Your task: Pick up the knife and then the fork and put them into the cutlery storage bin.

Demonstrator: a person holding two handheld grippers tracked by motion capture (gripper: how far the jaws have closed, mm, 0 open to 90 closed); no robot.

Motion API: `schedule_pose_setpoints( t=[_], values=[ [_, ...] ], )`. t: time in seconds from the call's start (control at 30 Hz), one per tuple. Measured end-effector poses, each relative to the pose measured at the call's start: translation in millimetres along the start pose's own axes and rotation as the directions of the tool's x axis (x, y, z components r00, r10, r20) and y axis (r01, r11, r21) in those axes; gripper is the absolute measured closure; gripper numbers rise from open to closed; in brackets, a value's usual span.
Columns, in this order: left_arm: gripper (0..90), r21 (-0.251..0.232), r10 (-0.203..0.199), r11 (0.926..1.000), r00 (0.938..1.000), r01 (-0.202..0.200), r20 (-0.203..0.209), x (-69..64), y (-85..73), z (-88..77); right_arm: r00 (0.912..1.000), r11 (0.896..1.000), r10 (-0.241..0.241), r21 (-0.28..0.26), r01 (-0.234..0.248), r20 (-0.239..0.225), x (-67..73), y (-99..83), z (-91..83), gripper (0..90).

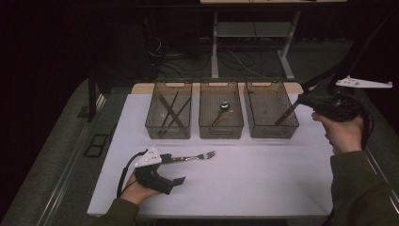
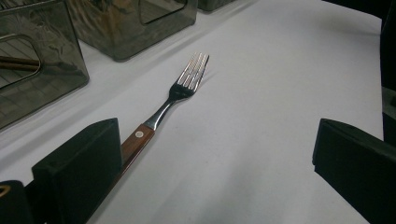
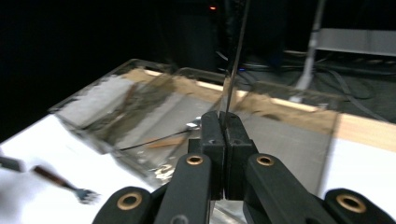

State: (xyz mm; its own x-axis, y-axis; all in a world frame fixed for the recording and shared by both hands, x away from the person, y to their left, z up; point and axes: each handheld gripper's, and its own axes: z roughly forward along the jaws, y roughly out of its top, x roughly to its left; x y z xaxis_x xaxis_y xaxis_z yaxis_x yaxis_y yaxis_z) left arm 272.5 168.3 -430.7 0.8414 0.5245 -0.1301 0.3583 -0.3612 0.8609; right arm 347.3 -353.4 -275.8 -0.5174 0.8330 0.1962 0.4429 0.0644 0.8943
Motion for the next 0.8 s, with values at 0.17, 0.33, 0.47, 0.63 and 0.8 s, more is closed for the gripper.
schedule_pose_setpoints(
  t=[0.17,0.33,0.47,0.63,0.8],
  values=[
    [0.9,0.002,0.013,0.9999,0.9999,-0.013,0.000,-0.3,0.6,-1.0,0.9966,0.999,-0.025,0.041,0.022,0.078,-16.2,15.6,6.5,89.2],
    [1.1,-0.002,0.013,0.9999,0.9999,-0.013,0.001,-1.9,0.8,0.0,0.9904,0.993,-0.045,0.113,0.031,0.130,-29.4,18.7,25.7,89.2],
    [1.2,-0.002,0.014,0.9999,0.9999,-0.014,0.000,-1.8,0.8,-0.1,0.9846,0.980,-0.062,0.195,0.030,0.163,-38.2,14.3,43.2,89.2],
    [1.2,-0.003,0.015,0.9999,0.9999,-0.015,0.000,-2.2,0.9,-0.5,0.9805,0.956,-0.080,0.292,0.024,0.180,-44.0,8.3,58.5,89.2],
    [1.2,0.003,0.027,0.9996,0.9996,-0.027,0.000,-2.7,1.4,-0.7,0.9789,0.923,-0.103,0.385,0.028,0.176,-48.1,2.3,71.5,89.2]
  ],
)
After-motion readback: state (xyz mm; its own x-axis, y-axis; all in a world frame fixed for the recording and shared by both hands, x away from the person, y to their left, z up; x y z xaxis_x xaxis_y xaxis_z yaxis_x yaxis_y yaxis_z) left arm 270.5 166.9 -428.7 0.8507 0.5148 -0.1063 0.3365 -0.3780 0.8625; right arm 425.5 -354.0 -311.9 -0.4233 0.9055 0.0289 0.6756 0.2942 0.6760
